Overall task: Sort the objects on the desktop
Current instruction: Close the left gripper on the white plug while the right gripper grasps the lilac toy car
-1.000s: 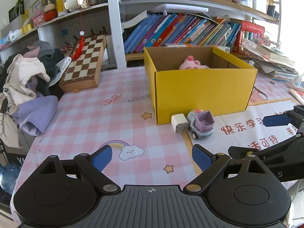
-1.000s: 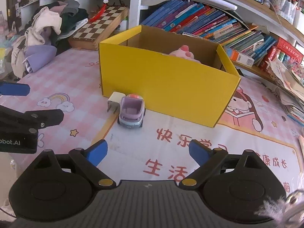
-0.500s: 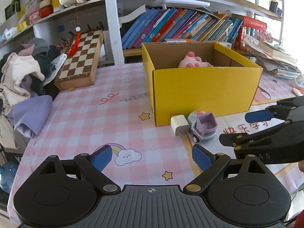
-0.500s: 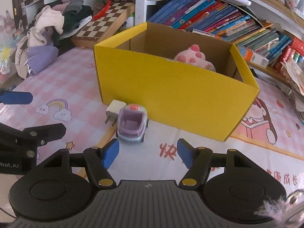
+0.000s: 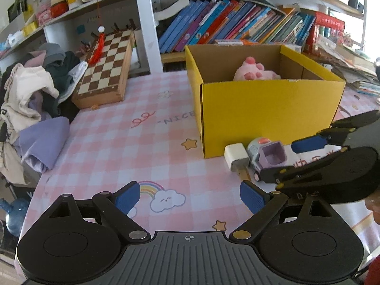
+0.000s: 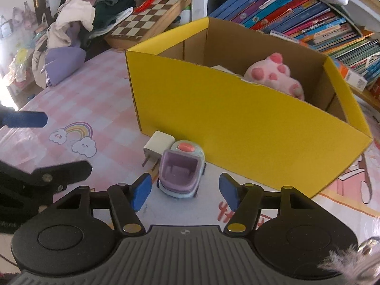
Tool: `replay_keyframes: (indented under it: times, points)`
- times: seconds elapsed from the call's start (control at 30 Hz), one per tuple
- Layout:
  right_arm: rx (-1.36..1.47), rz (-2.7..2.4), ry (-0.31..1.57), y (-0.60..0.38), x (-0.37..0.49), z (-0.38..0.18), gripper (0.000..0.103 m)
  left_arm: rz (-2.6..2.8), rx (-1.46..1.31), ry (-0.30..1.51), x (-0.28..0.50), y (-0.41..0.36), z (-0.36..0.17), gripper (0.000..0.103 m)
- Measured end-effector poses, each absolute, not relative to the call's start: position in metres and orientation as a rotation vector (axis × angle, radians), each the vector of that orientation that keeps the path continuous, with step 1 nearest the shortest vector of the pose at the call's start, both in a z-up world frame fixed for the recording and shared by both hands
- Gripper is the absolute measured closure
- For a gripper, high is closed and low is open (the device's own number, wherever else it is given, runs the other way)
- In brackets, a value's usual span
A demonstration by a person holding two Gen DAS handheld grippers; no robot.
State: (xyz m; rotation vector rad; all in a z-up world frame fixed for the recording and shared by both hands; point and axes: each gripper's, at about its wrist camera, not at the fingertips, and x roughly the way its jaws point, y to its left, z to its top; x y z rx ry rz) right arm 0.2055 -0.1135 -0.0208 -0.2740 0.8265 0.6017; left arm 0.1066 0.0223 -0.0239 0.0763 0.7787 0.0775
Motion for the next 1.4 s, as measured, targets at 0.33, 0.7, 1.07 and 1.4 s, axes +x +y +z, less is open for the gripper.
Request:
replay_keyframes:
  times: [0.33,0.7,1.07,1.4]
  points:
    - [-0.260,0.655,0.864,-0.117,0.215,-0.020,0.064,0.085,0.061,0.801,0.117,0.019,-0.030,0.011]
    - [-0.267,0.594,0.839,-0.157,0.204,-0.007,0.065,-0.027,0.025,0.821,0.144,-0.003,-0.042,0.017]
    - [-0.274,0.521,0.905,-0.182,0.214,-0.021,0.066,-0.037,0.027,0.909,0.179,-0.019,-0.066,0.042]
    - [-0.292,0.532,0.895,-0.178,0.219,-0.023,0.060,-0.060,0.051,0.886,0.176,-0.026,-0.064,0.080]
